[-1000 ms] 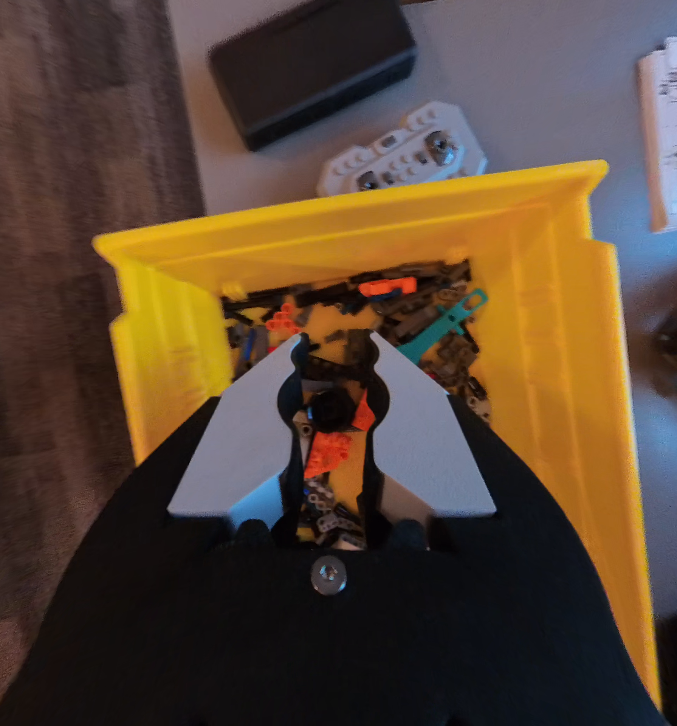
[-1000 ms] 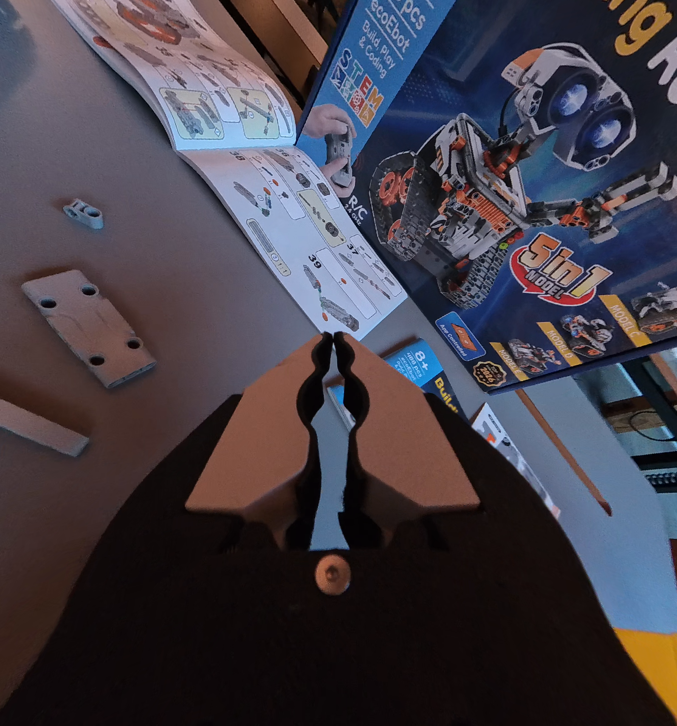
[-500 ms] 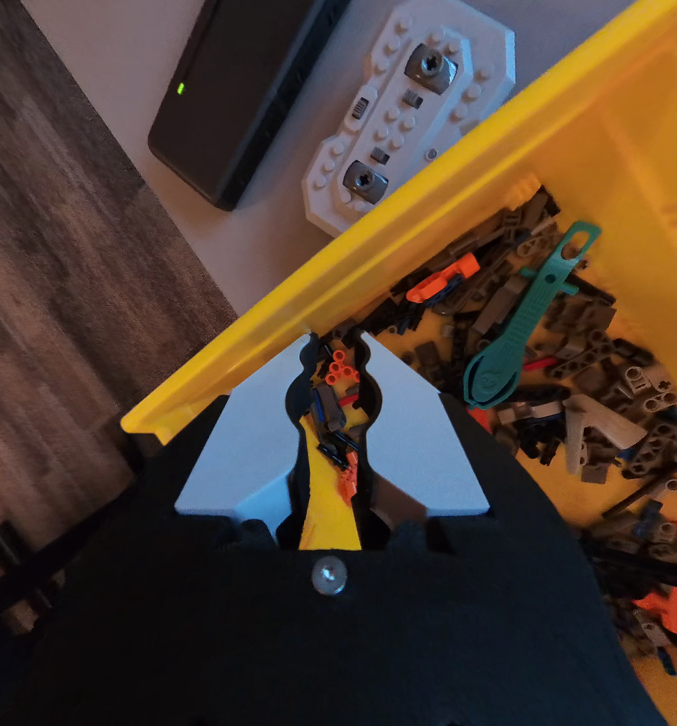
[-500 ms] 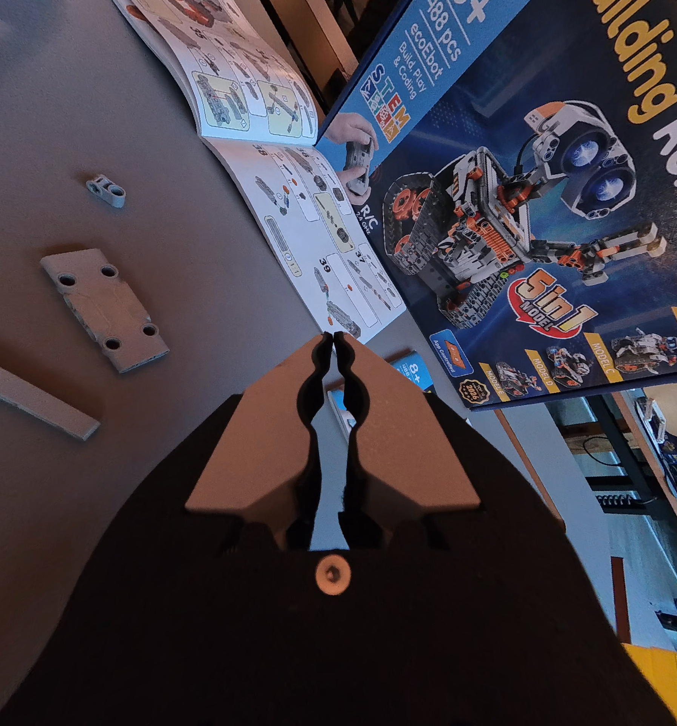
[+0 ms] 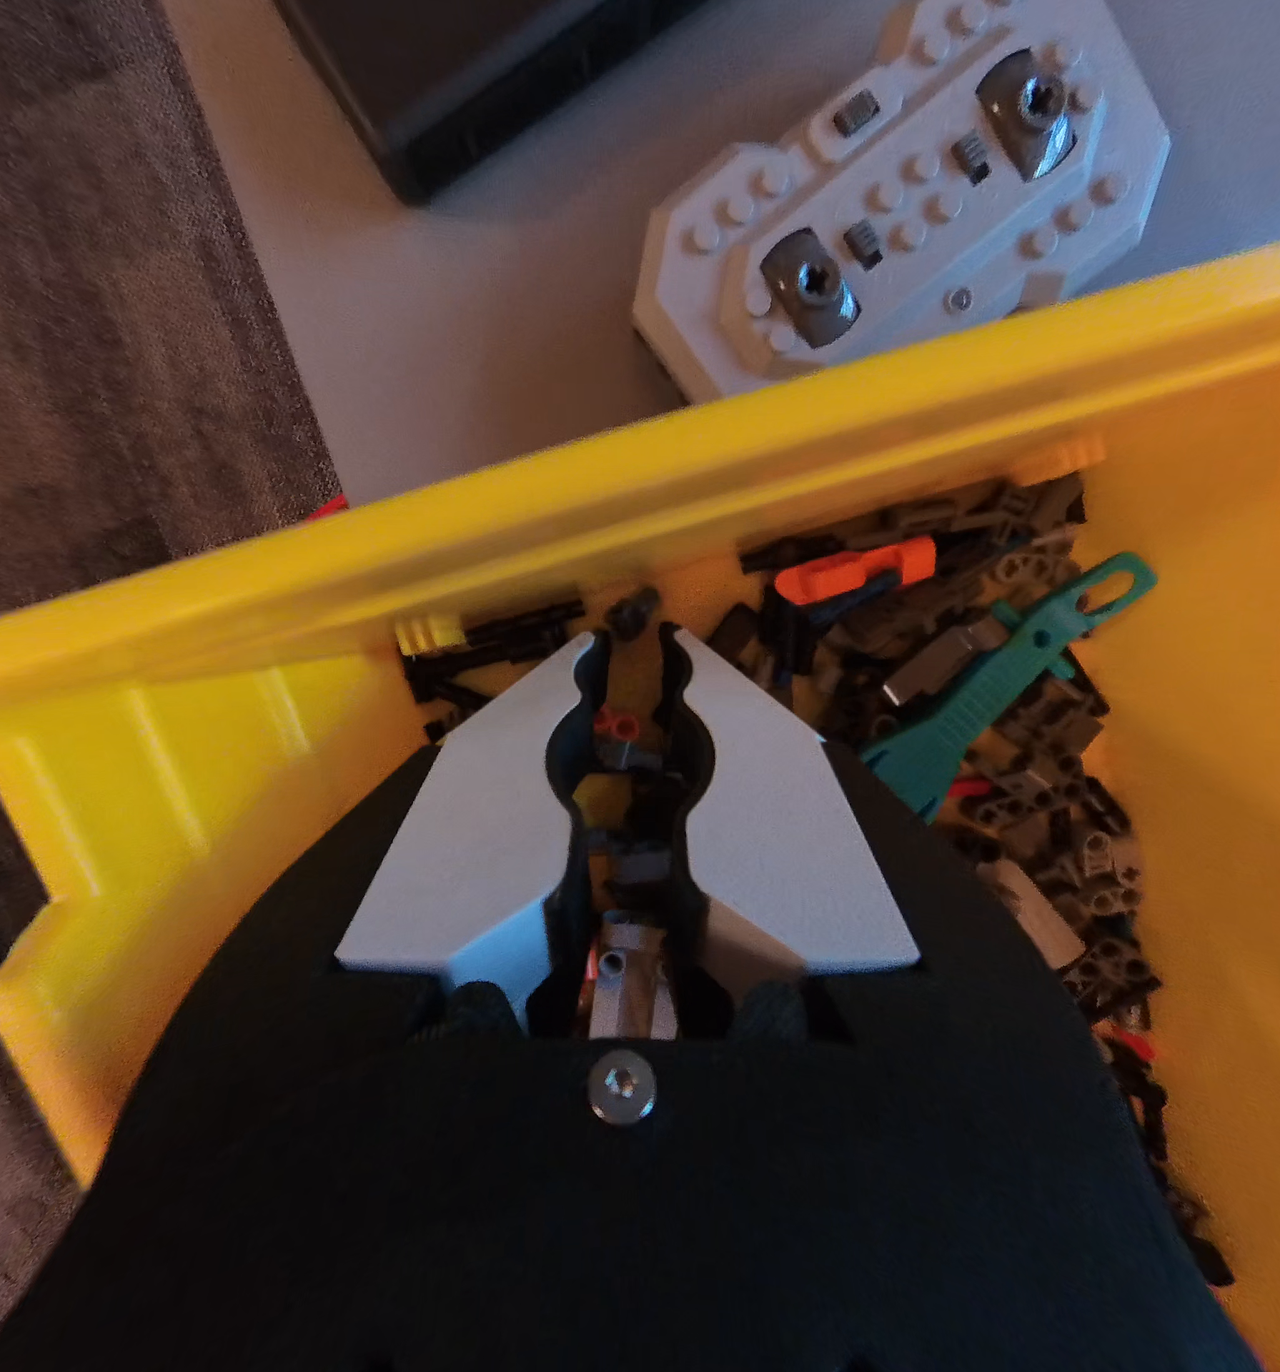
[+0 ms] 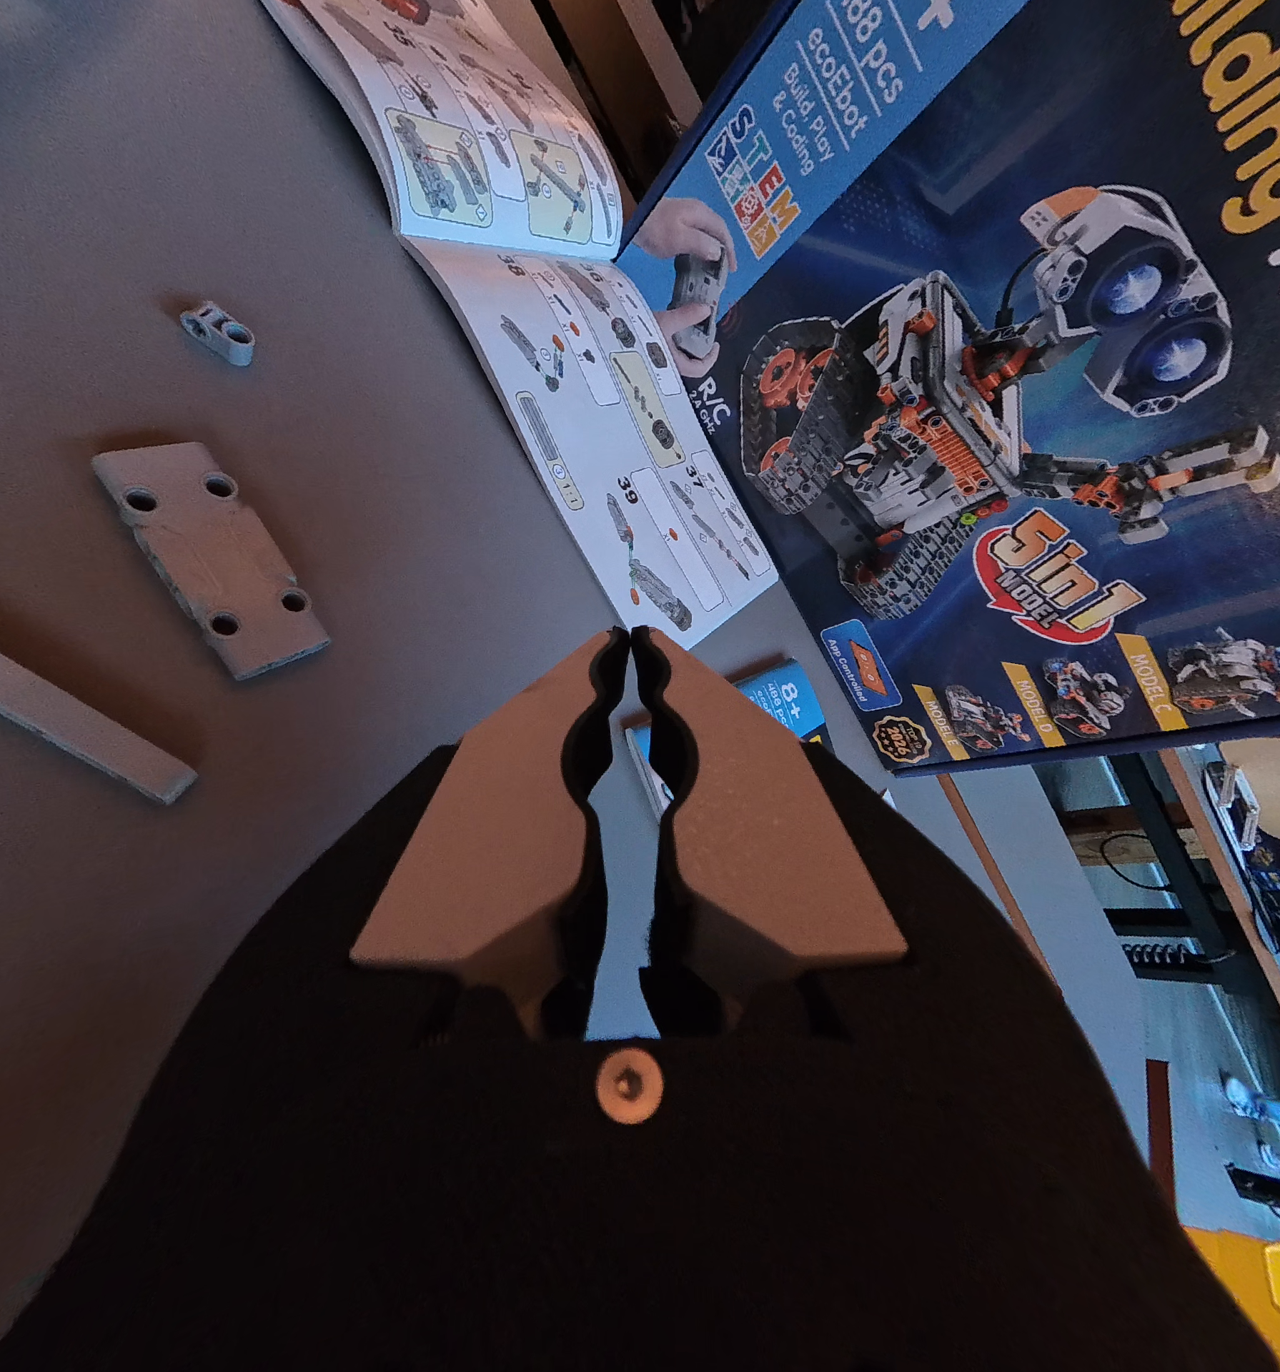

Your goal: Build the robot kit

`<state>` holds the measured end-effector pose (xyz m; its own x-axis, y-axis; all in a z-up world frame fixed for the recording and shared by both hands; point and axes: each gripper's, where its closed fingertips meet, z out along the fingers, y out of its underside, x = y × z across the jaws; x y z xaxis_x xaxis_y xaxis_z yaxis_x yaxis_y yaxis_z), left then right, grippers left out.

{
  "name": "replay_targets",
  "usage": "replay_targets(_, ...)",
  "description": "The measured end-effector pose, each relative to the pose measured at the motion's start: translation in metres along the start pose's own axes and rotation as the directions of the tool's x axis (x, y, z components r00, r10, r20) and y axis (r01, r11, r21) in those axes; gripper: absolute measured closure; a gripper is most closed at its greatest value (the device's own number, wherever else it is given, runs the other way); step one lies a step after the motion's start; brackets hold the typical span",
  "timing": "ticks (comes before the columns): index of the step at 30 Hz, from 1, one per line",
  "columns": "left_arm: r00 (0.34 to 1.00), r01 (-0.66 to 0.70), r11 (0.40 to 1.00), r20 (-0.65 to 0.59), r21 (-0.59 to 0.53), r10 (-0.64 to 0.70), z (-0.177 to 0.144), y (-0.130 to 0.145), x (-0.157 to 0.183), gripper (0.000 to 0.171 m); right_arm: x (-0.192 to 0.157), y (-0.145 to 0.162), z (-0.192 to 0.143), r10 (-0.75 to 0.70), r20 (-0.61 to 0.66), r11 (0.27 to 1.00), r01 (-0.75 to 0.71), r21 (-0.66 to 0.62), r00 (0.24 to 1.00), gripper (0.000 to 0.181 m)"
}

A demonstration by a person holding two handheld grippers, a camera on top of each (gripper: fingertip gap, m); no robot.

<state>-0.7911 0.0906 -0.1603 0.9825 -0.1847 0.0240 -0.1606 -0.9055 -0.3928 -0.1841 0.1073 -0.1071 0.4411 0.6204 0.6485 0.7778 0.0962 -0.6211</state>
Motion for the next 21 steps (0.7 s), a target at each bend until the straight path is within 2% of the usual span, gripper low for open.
replay_targets(5, 0.998, -0.038, 0.997, 0.046, -0.067, 0.041, -0.008, 0.018, -0.005, 0.158, -0.001, 0.001, 0.000, 0.002, 0.006, 1.000, -0.002, -0.001, 1.000, 0.179)
replay_targets(8, 0.999, -0.020, 1.000, 0.039, -0.010, 0.021, -0.019, 0.016, -0.002, 0.158, -0.001, 0.001, 0.001, 0.002, 0.009, 1.000, -0.002, -0.002, 1.000, 0.179)
replay_targets(11, 0.997, -0.083, 0.996, -0.002, 0.016, 0.083, -0.028, 0.016, 0.010, 0.160, -0.003, 0.002, 0.002, -0.003, 0.014, 1.000, 0.003, -0.009, 1.000, 0.179)
replay_targets(14, 0.989, -0.144, 0.989, 0.013, -0.041, 0.145, -0.023, 0.025, 0.011, 0.164, -0.004, 0.001, 0.003, -0.011, 0.014, 1.000, 0.012, -0.012, 1.000, 0.179)
replay_targets(21, 0.994, -0.098, 0.994, -0.060, -0.052, 0.095, -0.014, 0.017, 0.025, 0.159, -0.005, 0.004, 0.004, -0.028, 0.013, 0.999, 0.028, -0.025, 1.000, 0.178)
